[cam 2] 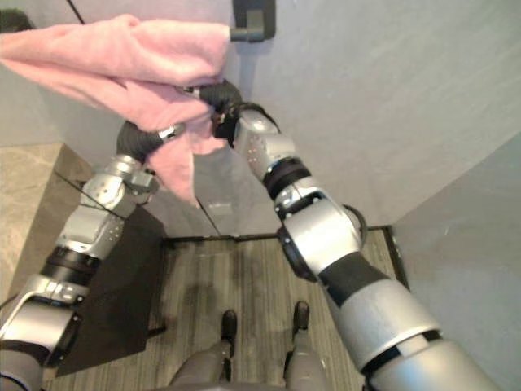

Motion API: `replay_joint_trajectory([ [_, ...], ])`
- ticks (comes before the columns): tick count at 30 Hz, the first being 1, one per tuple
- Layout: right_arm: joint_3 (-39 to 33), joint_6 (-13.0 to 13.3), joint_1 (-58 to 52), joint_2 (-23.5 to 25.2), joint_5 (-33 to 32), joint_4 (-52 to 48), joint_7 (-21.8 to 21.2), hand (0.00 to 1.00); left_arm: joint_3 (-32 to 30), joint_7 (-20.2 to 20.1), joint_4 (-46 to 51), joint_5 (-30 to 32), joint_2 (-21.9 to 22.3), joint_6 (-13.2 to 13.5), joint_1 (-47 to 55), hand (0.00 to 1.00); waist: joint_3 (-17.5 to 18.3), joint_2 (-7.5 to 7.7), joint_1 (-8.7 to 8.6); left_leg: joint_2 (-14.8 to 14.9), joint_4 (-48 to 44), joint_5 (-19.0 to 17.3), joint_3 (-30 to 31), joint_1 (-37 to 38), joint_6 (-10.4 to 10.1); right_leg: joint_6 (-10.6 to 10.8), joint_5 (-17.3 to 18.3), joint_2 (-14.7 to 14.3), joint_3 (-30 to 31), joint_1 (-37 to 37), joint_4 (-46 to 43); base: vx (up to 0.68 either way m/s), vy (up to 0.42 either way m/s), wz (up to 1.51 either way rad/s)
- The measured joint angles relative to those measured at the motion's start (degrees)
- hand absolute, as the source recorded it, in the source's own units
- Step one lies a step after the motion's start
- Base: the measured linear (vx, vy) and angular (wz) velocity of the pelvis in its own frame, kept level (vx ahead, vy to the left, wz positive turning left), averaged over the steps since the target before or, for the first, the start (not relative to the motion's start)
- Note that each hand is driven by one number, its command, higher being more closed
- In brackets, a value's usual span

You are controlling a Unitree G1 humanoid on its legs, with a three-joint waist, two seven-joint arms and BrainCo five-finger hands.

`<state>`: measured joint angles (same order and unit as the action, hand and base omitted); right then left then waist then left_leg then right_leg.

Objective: Organize washtable

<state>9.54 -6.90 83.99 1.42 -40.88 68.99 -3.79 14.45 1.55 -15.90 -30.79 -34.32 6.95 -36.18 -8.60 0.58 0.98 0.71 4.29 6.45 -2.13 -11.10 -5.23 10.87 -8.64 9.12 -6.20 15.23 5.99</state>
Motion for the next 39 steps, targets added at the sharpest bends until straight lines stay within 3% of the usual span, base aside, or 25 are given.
replay_joint_trajectory([
  [1, 0.0, -0.3, 0.0, 0.0, 0.0, 0.2, 0.0, 1.0, 0.4, 0.0, -0.5, 0.0, 0.0, -0.1, -0.1, 1.0, 0.1, -0.06, -0.03, 0.5, 0.9, 0.7, -0.3, 0.2, 1.0, -1.4, -1.2, -0.5, 0.0, -0.1, -0.3, 0.0, -0.001, 0.07],
  [2, 0.0, -0.5, -0.2, -0.4, 0.0, 0.6, 0.0, 1.0, 1.2, 0.0, -0.6, 0.1, 0.1, -0.4, -0.3, 1.0, 0.6, 0.84, -0.28, -0.2, 0.9, 0.8, 0.0, 0.1, 0.9, -3.6, -2.9, -0.5, 0.4, -0.2, -0.3, 0.03, -0.008, 0.16],
  [3, -0.1, -0.6, -0.3, -0.5, 0.0, 1.2, 0.0, 1.0, 1.7, 0.0, -0.6, 0.1, 0.3, -0.4, -0.3, 1.0, 0.7, 1.13, -0.27, -0.8, 0.9, 0.8, 0.1, 0.2, 0.9, -4.2, -4.0, -0.1, 0.5, -0.2, -0.3, 0.05, 0.007, 0.24],
  [6, -0.7, -0.7, -0.3, -0.7, 0.0, 2.6, 0.0, 1.0, 2.4, 0.0, -0.8, 1.3, 0.6, -1.3, -0.7, 1.0, 0.7, 0.96, 0.05, -1.2, 0.9, 0.8, 0.2, 0.4, 0.9, -3.8, -4.3, 0.1, 0.5, -0.5, 0.0, 0.05, 0.002, 0.05],
  [9, -0.8, -1.0, -0.8, -0.8, 0.0, 2.7, 0.0, 1.0, 3.6, -0.2, -1.7, 2.4, 0.6, -1.5, -0.9, 1.0, 0.8, 1.02, -0.13, -1.0, 0.9, 0.8, 0.2, 0.7, 0.9, -1.5, -2.3, 0.2, 0.5, -1.1, 0.0, 0.04, -0.016, 0.0],
  [17, -3.4, -1.8, -2.0, -1.3, 0.4, 4.1, 0.0, 1.0, 5.3, -0.2, -3.2, 5.2, 2.4, -2.2, -1.5, 1.0, 1.3, 1.93, -0.41, -2.6, 0.9, 0.8, 0.2, 1.1, 1.0, -1.5, -2.3, 2.0, 0.4, -1.7, 0.0, 0.04, -0.004, 0.05],
  [29, -7.0, -2.5, -2.0, -1.7, 0.6, 6.1, 1.4, 1.0, 5.7, 1.3, -8.5, 5.8, 7.2, -2.1, -3.4, 1.0, 2.5, 3.7, -0.43, -3.0, 0.9, 0.9, 0.4, 1.2, 1.1, -1.4, -2.2, 2.5, 0.3, -1.9, -0.1, 0.03, -0.028, 0.02],
  [39, -9.1, -2.8, -2.0, -2.1, 0.9, 6.5, 2.5, 1.0, 6.4, 1.3, -10.8, 6.9, 8.4, -2.3, -5.4, 1.0, 2.7, 4.14, -1.3, -3.6, 1.0, 1.2, 0.4, 1.2, 1.9, 1.6, 0.2, 3.1, 0.5, -2.0, -0.1, 0.03, -0.043, 0.01],
])
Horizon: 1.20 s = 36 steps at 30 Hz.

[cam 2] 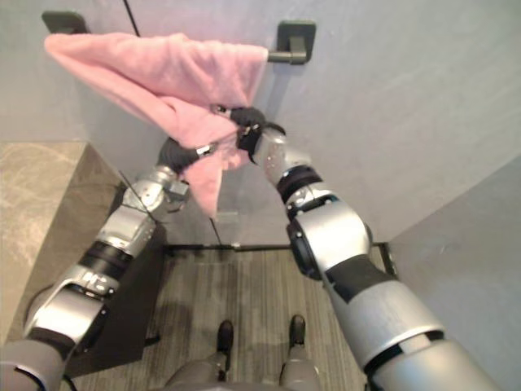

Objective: Organize washtable

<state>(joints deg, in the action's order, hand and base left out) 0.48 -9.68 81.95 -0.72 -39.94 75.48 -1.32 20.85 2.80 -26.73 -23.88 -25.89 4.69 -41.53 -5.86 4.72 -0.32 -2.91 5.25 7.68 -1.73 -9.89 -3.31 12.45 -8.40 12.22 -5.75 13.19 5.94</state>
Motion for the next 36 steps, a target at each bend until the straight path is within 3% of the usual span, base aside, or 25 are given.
replay_joint_trajectory([
  [10, -0.9, 0.0, 0.1, -1.0, 0.0, 0.0, 0.1, 1.0, 0.9, 1.0, -2.1, 2.1, 1.1, -0.5, -2.5, 1.0, 0.0, 0.06, -0.18, 0.1, 0.0, 0.3, 0.0, 0.0, 0.4, -0.1, 0.9, -0.1, 0.0, -0.2, -0.1, 0.03, -0.075, 0.01],
  [11, -1.8, 0.0, 0.1, -1.0, 0.1, 0.0, 0.2, 0.0, 1.1, 1.1, -2.1, 2.2, 1.3, -0.4, -2.7, 0.0, 0.1, 0.12, -0.18, -0.1, 0.0, 0.3, 0.0, 0.0, 0.4, -0.6, 0.6, -0.1, 0.1, -0.2, -0.2, 0.03, -0.069, 0.05],
  [16, -2.3, -0.4, 0.1, -2.6, 0.1, 0.7, 0.5, 0.0, 2.5, 1.0, -3.7, 2.3, 1.5, -0.9, -2.7, 0.0, 0.0, 0.05, -0.18, 0.3, 0.1, 0.3, -0.3, 0.0, 0.5, 0.1, 2.1, -0.3, 0.2, -0.1, -0.1, 0.03, -0.068, -0.05],
  [17, -2.3, -0.4, 0.1, -3.0, 0.1, 0.9, 0.9, 0.0, 2.7, 1.0, -4.2, 2.3, 1.6, -1.0, -2.7, 0.0, 0.0, -0.11, -0.12, 0.8, 0.2, 0.6, -0.6, 0.0, 1.3, -0.6, 2.0, -0.9, 0.1, -0.3, -0.6, 0.01, -0.116, -0.16],
  [18, -2.3, -0.4, 0.0, -4.0, 0.2, 1.3, 1.4, 0.0, 3.5, 0.9, -5.1, 2.3, 1.7, -1.4, -2.7, 0.0, 0.0, 0.07, -0.31, 1.6, 0.2, 0.7, -0.3, -0.1, 1.8, -3.6, -0.3, -2.4, -0.3, 0.1, -2.6, 0.01, -0.093, -0.02],
  [20, -2.4, -0.4, -0.1, -7.2, 0.7, 2.6, 2.4, 0.0, 6.4, -0.2, -6.6, 2.3, 3.0, -2.4, -2.2, 0.0, 0.2, 0.43, -0.15, 0.9, 0.2, 0.8, 0.2, 0.0, 1.6, -6.2, -1.6, -3.2, 0.0, -0.1, -3.9, 0.04, -0.096, 0.11],
  [24, -2.4, -0.2, -0.2, -13.0, 1.8, 2.6, 4.6, 0.0, 8.2, -1.6, -8.4, 2.2, 4.1, -3.5, -2.0, 0.0, -0.1, -0.29, -0.06, 2.0, 0.6, 0.8, -1.0, -0.5, 1.7, -5.8, -0.3, -3.7, 0.2, -0.6, -0.3, 0.01, -0.067, -0.28],
  [25, -2.4, 0.6, -0.1, -14.9, 1.8, 2.2, 4.7, 0.0, 8.1, -1.6, -8.4, 2.1, 4.1, -3.5, -2.1, 0.0, -0.6, -1.19, -0.11, 3.1, 0.6, 0.7, -1.3, -0.5, 1.8, -7.3, -1.5, -4.9, -0.4, -0.5, -2.4, 0.0, -0.107, -0.34],
  [27, -2.4, 0.7, 0.1, -16.5, 1.9, 1.8, 4.5, 0.0, 8.2, -1.6, -8.4, 1.9, 4.3, -3.6, -2.1, 0.0, -0.6, -1.14, -0.33, 3.0, 0.6, 0.9, -1.1, -0.3, 1.5, -8.5, -1.1, -5.2, -0.6, -1.6, -2.7, 0.05, -0.079, -0.12],
  [29, -2.3, 1.1, 0.5, -16.7, 2.2, 1.7, 4.3, 0.0, 8.2, -2.2, -8.0, 1.6, 4.2, -3.6, -2.4, 0.0, -0.5, -2.74, -0.23, 3.3, 0.6, 0.9, -1.1, -0.2, 1.4, -8.6, -1.0, -5.4, -0.5, -1.6, -2.4, 0.06, -0.065, -0.1],
  [36, -1.7, 1.1, 0.2, -17.8, 2.2, 1.7, 4.3, 0.0, 8.2, -2.9, -4.7, -0.8, 1.0, -3.6, -2.4, 0.0, -0.6, -3.22, 0.86, 3.8, 0.6, 1.1, -1.3, -0.2, 1.2, -9.0, -1.3, -5.9, -0.6, -2.5, -0.2, 0.04, -0.053, -0.03],
])
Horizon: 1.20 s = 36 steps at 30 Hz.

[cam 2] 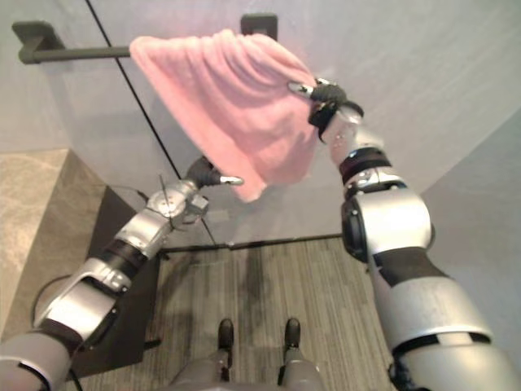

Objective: Organize washtable

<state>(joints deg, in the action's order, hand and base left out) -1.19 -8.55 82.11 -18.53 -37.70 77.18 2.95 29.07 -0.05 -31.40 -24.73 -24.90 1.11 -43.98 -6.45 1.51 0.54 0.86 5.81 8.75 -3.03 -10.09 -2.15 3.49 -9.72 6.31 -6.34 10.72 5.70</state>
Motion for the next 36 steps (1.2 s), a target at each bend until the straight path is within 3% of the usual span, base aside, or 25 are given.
replay_joint_trajectory([
  [6, 1.7, 0.7, -0.7, -1.1, 0.1, 0.0, 0.0, 0.0, -1.2, 0.0, 2.2, -1.9, -3.3, 0.0, 0.0, 0.0, -0.1, -0.49, 0.24, -0.5, -0.1, 0.0, 0.3, 0.1, 0.0, 0.0, 0.0, 0.2, -0.3, -0.3, 0.0, 0.03, -0.029, 0.04],
  [19, 1.7, 0.9, -1.7, -2.6, 0.1, 0.0, -0.4, 0.0, -12.4, 0.2, 1.5, -3.9, -10.5, 0.0, 0.0, 0.0, -0.2, -1.16, 0.56, -0.9, -0.3, 0.0, 0.0, 0.4, 0.0, -0.9, -0.7, 0.8, -1.1, -0.6, 0.1, 0.04, -0.027, 0.0],
  [24, 1.7, 0.9, -3.5, -6.2, 0.0, -0.7, -0.3, 0.0, -16.6, 0.3, 1.3, -4.0, -13.2, 0.1, 0.0, 0.0, -0.4, -1.54, 0.91, -0.9, -0.3, 0.0, -0.1, 0.6, 0.0, -1.0, -0.8, 0.7, -1.1, -0.9, 0.1, 0.05, -0.032, 0.0],
  [30, 2.7, 1.2, -8.5, -12.1, 0.0, -5.3, 0.7, 0.0, -21.0, 0.5, -0.3, -4.5, -16.4, 0.2, 0.1, 0.0, -0.6, -2.18, 1.75, -0.7, -0.3, -0.2, -0.4, 1.6, -0.1, -1.0, -0.8, 0.5, -0.5, -1.4, 0.2, 0.05, -0.025, -0.08],
  [36, 4.5, 2.5, -14.8, -15.0, 0.1, -19.4, 0.6, 0.0, -27.1, 0.6, 2.2, -5.8, -19.0, 0.6, 4.9, 0.0, -0.6, -2.26, 1.59, 0.6, -0.3, -0.7, -1.7, 2.5, -0.7, -1.0, -0.8, -0.4, 0.7, -1.5, 0.2, 0.05, -0.037, -0.14],
])
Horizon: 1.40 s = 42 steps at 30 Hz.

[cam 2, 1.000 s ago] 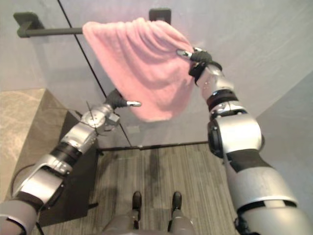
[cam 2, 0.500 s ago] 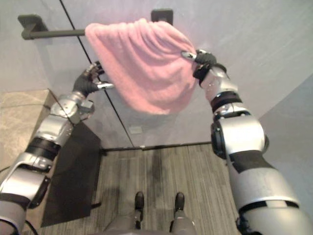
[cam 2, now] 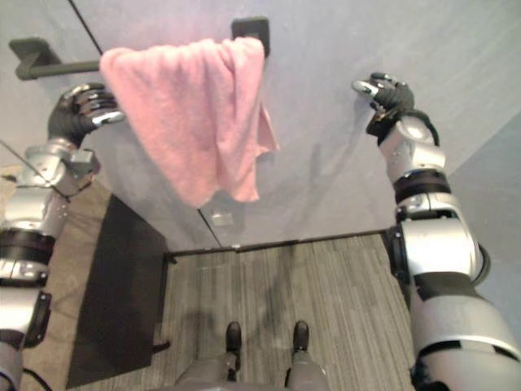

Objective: Organize washtable

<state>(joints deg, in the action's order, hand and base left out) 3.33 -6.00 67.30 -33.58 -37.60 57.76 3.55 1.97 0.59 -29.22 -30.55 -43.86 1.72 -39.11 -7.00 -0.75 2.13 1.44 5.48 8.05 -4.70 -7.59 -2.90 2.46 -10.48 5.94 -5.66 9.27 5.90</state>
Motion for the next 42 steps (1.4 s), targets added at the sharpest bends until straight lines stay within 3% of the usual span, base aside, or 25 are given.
replay_joint_trajectory([
  [5, -1.0, 3.6, -10.6, -3.8, 2.1, -19.4, 1.5, 0.0, -6.4, 1.2, 7.9, -0.3, -1.0, 0.7, 9.4, 0.0, 0.3, -0.06, -0.21, 0.6, 0.0, -0.3, -0.3, 0.3, -0.4, 0.0, 0.1, -0.9, 0.5, -0.1, 0.0, 0.04, -0.036, -0.07],
  [9, -2.5, 6.7, -20.3, -3.4, 2.3, -33.9, 2.0, 0.0, -9.7, 2.1, 17.0, -0.3, -1.1, 1.4, 16.8, 0.0, 2.5, -0.06, -0.8, 0.9, 0.0, -0.7, -0.4, 0.4, -0.7, -0.1, 0.3, -1.2, 0.9, 0.0, 0.0, 0.05, -0.015, -0.03],
  [14, -3.0, 10.2, -30.8, -2.4, 2.3, -49.9, -0.2, 0.0, -14.6, 3.2, 28.2, 0.7, -1.3, 1.0, 26.7, 0.0, 4.0, 0.16, -1.02, 1.2, 0.1, -1.1, -0.9, 1.4, -0.9, -0.6, 1.0, -1.8, 1.0, -0.9, 0.0, 0.03, -0.008, -0.04],
  [16, -2.9, 10.7, -34.5, -1.0, 2.2, -54.5, -2.7, 0.0, -18.2, 3.6, 35.3, 2.3, -1.1, 2.9, 29.1, 0.0, 4.7, 0.44, -0.73, 1.4, 0.3, -1.5, -0.8, 2.3, -1.0, -0.3, 1.7, -1.8, 0.8, -1.9, 0.0, 0.0, 0.0, 0.0],
  [19, -2.2, 11.4, -36.7, -0.4, 1.6, -58.1, -6.2, 0.0, -22.6, 4.8, 42.2, 4.2, -1.0, 7.4, 29.1, 0.0, 7.2, -0.09, -0.08, 1.5, 0.4, -1.9, -0.8, 2.3, -1.0, -0.3, 1.9, -1.9, 0.8, -2.0, 0.0, 0.0, 0.0, 0.0],
  [23, 0.1, 12.1, -37.4, -0.4, -0.4, -60.7, -9.1, 0.0, -24.4, 4.9, 45.3, 6.5, -1.0, 9.8, 29.2, 0.0, 9.4, -1.22, 0.51, 1.5, 0.4, -1.9, -0.6, 2.3, -1.0, -0.2, 2.0, -1.9, 0.5, -2.1, 0.0, 0.0, 0.004, 0.02],
  [35, 5.4, 12.4, -36.4, 2.0, -1.4, -63.7, -11.4, 0.0, -27.3, 10.7, 50.7, 17.3, -0.4, 10.3, 29.7, 0.0, 10.9, 0.03, 0.74, 1.6, 0.4, -1.9, -0.3, 2.5, -1.0, -0.2, 2.2, -1.8, -0.5, -2.8, 0.0, 0.0, 0.004, 0.03],
  [38, 7.4, 12.3, -35.1, 2.2, -2.9, -63.7, -12.1, 0.0, -27.4, 8.9, 52.2, 15.5, 0.2, 11.2, 30.5, 0.0, 10.9, -0.02, 1.11, 1.6, 0.4, -1.9, -0.3, 2.7, -1.1, -0.2, 2.2, -1.8, -0.5, -3.0, 0.0, 0.0, 0.0, 0.0],
  [42, 11.7, 12.1, -33.2, 2.5, -4.7, -63.5, -13.0, 0.0, -23.3, 3.7, 52.2, 9.5, 0.2, 11.4, 32.0, 0.0, 10.9, -0.07, 1.94, 1.6, 0.4, -1.9, -0.3, 2.9, -1.1, -0.3, 2.2, -1.9, -0.6, -3.1, 0.0, 0.0, 0.0, 0.0],
])
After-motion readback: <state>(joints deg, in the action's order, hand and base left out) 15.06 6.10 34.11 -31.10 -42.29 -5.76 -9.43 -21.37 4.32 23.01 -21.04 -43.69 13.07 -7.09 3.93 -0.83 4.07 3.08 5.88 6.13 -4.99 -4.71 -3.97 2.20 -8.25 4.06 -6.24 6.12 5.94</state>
